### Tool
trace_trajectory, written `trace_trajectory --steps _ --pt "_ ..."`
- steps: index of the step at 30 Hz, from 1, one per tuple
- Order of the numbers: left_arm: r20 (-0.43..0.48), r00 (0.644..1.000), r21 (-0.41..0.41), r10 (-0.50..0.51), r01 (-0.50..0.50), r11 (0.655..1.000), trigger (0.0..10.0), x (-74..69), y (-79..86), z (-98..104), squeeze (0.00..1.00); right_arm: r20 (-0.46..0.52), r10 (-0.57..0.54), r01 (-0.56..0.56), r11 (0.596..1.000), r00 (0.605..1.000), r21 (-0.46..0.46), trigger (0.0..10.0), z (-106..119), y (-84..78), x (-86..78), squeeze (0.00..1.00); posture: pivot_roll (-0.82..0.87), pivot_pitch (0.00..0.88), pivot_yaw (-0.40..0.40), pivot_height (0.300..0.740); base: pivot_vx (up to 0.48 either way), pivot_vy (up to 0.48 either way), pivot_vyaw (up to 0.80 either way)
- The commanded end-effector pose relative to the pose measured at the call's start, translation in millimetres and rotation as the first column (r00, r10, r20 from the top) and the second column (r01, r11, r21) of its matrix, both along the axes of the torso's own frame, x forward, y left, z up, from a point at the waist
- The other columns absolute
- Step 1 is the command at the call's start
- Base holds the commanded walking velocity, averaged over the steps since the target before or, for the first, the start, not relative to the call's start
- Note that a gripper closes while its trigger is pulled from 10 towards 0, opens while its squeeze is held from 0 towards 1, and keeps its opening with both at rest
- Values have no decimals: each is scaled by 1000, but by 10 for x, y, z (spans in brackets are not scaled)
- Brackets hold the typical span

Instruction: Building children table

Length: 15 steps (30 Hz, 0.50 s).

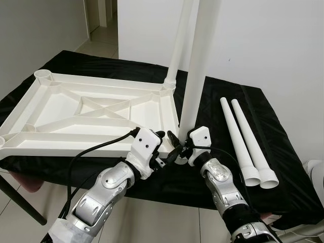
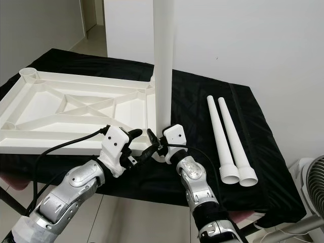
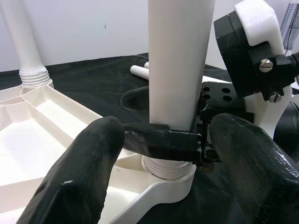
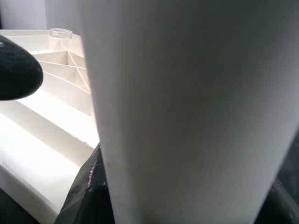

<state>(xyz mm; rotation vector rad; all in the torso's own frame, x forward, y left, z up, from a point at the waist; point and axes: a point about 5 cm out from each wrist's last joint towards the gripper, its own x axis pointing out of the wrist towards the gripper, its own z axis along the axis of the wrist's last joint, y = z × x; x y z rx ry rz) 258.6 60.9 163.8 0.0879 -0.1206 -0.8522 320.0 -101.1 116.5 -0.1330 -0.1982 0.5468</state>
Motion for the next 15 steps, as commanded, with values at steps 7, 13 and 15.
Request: trace_trajectory --steps 7,13,15 --pt "8 970 38 -242 242 970 10000 -104 -124 31 0 -182 -77 88 995 980 55 10000 -277 -170 12 0 20 7 -101 740 0 0 0" --pt "11 970 35 -241 241 970 10000 -112 -131 42 0 -258 -115 145 985 959 98 10000 -333 -159 44 0 22 11 -102 740 0 0 0" --pt "10 970 36 -243 242 970 10000 -118 -129 40 0 -277 -121 155 982 953 106 10000 -349 -157 49 0 24 12 -102 740 0 0 0"
